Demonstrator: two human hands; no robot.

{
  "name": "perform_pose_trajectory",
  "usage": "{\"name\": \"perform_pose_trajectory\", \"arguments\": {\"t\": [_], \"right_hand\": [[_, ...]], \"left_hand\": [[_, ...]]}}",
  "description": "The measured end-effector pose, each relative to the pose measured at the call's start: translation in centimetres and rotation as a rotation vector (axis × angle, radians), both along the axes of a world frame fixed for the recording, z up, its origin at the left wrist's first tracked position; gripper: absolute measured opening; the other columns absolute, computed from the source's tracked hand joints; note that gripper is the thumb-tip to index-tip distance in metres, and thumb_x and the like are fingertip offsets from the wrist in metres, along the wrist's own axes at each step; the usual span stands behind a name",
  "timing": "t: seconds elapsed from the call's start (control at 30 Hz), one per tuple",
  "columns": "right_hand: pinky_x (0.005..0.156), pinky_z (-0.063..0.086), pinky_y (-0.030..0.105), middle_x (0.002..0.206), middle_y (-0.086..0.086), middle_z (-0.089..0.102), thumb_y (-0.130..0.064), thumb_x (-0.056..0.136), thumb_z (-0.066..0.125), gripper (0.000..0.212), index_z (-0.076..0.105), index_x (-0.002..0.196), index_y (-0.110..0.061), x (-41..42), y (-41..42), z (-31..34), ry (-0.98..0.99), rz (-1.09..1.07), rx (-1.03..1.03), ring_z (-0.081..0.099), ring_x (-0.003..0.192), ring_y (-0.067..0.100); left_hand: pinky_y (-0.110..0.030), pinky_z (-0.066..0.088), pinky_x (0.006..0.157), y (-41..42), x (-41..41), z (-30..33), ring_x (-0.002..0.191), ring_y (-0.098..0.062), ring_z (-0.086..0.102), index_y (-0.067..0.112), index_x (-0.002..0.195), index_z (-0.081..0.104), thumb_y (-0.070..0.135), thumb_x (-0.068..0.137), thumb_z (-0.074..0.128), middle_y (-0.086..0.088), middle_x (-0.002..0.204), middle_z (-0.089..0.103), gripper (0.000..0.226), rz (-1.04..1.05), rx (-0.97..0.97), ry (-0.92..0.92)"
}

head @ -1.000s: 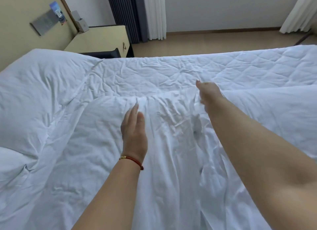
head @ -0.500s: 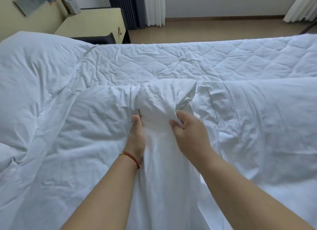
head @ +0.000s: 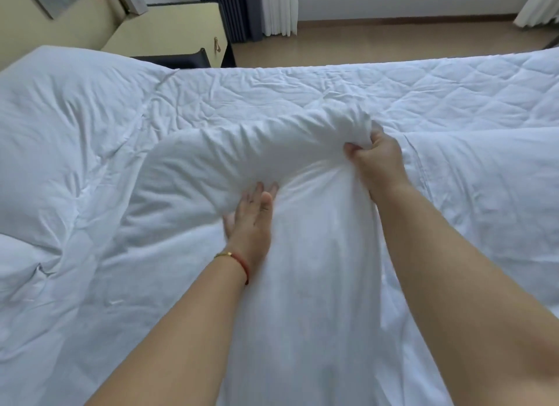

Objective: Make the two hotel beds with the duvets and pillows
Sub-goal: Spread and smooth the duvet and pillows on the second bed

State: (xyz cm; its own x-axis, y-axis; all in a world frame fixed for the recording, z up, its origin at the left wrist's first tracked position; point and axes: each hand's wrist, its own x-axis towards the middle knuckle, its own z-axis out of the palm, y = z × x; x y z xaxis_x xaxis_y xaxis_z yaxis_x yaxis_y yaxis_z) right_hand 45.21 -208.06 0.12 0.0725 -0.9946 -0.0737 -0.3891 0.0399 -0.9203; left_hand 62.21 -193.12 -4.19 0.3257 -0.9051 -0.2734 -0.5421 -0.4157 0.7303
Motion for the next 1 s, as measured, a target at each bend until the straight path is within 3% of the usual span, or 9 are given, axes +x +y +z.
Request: {"name": "perform_pose_trajectory", "arguments": {"t": [0.1, 0.27, 0.37, 0.47, 0.57, 0.7, 0.8, 0.87, 1.0], "right_hand": [[0.093, 0.041, 0.034, 0.127, 0.017, 0.059, -0.038, 0.092, 0.056, 0.051, 0.053, 0.127, -0.001, -1.1, -0.1, -2.1, 0.339, -0.089, 0.198, 0.054, 0.119, 0.032], [0.096, 0.038, 0.037, 0.138, 0.018, 0.048, -0.049, 0.094, 0.044, 0.074, 0.011, 0.146, -0.009, -0.8, 13.1, -3.4, 0.334, -0.039, 0.290, 0.049, 0.124, 0.036], [0.084, 0.036, 0.027, 0.127, 0.013, 0.057, -0.038, 0.092, 0.056, 0.064, 0.026, 0.141, -0.009, -1.9, 17.7, -4.0, 0.249, -0.040, 0.348, 0.053, 0.119, 0.031], [0.076, 0.031, 0.024, 0.112, 0.001, 0.058, -0.034, 0.089, 0.063, 0.054, 0.040, 0.133, -0.013, -4.1, 17.1, -3.7, 0.336, -0.042, 0.181, 0.055, 0.111, 0.024], [0.086, 0.039, 0.035, 0.123, 0.008, 0.055, -0.033, 0.088, 0.062, 0.053, 0.040, 0.135, -0.020, -4.8, 16.8, -4.6, 0.549, -0.041, 0.181, 0.051, 0.116, 0.029], [0.089, 0.043, 0.046, 0.110, 0.014, 0.056, -0.028, 0.085, 0.062, 0.046, 0.049, 0.125, -0.011, -4.8, 18.8, -3.6, 0.639, -0.118, -0.337, 0.053, 0.104, 0.033], [0.100, 0.033, 0.037, 0.123, 0.005, 0.055, -0.045, 0.093, 0.041, 0.047, 0.048, 0.128, -0.014, -4.3, 23.1, -3.5, 0.572, 0.124, -0.506, 0.049, 0.116, 0.023], [0.109, 0.023, 0.038, 0.142, 0.007, 0.048, -0.057, 0.097, 0.017, 0.066, 0.043, 0.139, -0.014, -4.4, 24.7, -5.9, 0.760, 0.408, -0.338, 0.041, 0.134, 0.022], [0.115, -0.009, 0.025, 0.158, -0.008, -0.013, -0.074, 0.077, -0.011, 0.090, -0.009, 0.152, -0.024, -6.0, 22.2, -10.8, 0.933, 0.671, 0.121, -0.007, 0.147, 0.007]], "left_hand": [[-0.050, -0.014, 0.116, -0.6, -1.1, -0.4, 0.147, -0.003, -0.006, 0.051, 0.148, 0.019, 0.062, 0.095, 0.003, 0.019, 0.161, 0.008, 0.056, -0.056, 0.145, 0.024], [-0.043, -0.020, 0.115, 1.9, -3.1, -1.0, 0.143, 0.004, -0.017, 0.048, 0.149, 0.004, 0.072, 0.084, -0.004, 0.022, 0.159, -0.007, 0.071, -0.086, -0.104, -0.177], [-0.044, -0.023, 0.114, 3.2, -4.4, -1.3, 0.143, 0.002, -0.023, 0.044, 0.151, 0.001, 0.068, 0.082, -0.009, 0.021, 0.159, -0.011, 0.074, -0.207, -0.049, -0.363], [-0.050, -0.018, 0.115, 3.0, -4.5, -2.4, 0.145, -0.002, -0.019, 0.041, 0.152, -0.002, 0.061, 0.092, -0.004, 0.020, 0.160, -0.011, 0.064, -0.264, 0.115, -0.421], [-0.052, -0.013, 0.117, 1.5, -4.6, -2.9, 0.147, -0.005, -0.013, 0.038, 0.153, 0.000, 0.052, 0.099, 0.003, 0.018, 0.161, -0.009, 0.056, -0.267, 0.230, -0.339], [-0.045, -0.009, 0.119, 2.1, -3.8, -1.5, 0.147, -0.003, -0.004, 0.040, 0.151, 0.020, 0.058, 0.097, 0.003, 0.018, 0.160, 0.004, 0.059, -0.198, 0.026, -0.094], [-0.040, -0.018, 0.116, 6.5, -4.2, -1.9, 0.144, 0.002, -0.017, 0.047, 0.150, 0.009, 0.065, 0.088, -0.006, 0.028, 0.154, -0.008, 0.066, -0.308, -0.025, -0.266], [-0.044, -0.017, 0.117, 6.9, -4.2, -3.3, 0.145, -0.002, -0.018, 0.050, 0.149, 0.003, 0.056, 0.096, 0.000, 0.024, 0.158, -0.010, 0.054, -0.361, 0.107, -0.384], [-0.053, -0.013, 0.116, 2.9, -4.2, -5.4, 0.148, -0.010, -0.012, 0.047, 0.151, 0.004, 0.050, 0.101, 0.006, 0.015, 0.162, -0.008, 0.050, -0.402, 0.334, -0.418]]}}
